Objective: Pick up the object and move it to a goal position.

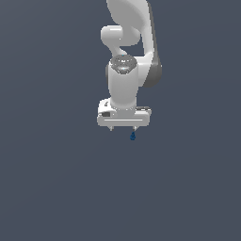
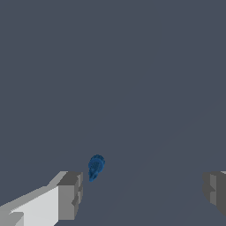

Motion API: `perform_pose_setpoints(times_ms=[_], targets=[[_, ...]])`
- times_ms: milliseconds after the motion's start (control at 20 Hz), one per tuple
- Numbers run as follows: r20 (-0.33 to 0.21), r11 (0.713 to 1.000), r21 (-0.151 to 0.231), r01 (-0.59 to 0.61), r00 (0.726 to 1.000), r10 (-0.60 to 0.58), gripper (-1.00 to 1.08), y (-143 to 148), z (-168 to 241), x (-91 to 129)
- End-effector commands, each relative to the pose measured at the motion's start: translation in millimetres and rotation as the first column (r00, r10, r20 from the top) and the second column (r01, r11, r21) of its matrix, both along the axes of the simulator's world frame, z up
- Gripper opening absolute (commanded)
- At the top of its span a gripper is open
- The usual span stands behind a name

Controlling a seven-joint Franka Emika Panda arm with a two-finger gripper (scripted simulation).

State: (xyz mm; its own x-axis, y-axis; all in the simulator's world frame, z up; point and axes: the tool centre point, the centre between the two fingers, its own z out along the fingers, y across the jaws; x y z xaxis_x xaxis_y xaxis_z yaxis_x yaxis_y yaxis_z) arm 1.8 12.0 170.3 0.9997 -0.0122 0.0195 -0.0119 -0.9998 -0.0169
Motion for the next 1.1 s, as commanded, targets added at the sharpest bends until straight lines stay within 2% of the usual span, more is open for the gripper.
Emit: perform_pose_setpoints(times_ms=[0, 450, 1050], targets=[[0.000, 1.000, 0.000, 0.000, 1.000, 0.000, 1.00, 0, 0, 0], [-0.052, 0.998, 0.007, 0.054, 0.997, -0.054, 1.00, -24, -14, -13], [-0.051, 0.993, 0.005, 0.115, 0.992, -0.114, 1.00, -18, -17, -14]])
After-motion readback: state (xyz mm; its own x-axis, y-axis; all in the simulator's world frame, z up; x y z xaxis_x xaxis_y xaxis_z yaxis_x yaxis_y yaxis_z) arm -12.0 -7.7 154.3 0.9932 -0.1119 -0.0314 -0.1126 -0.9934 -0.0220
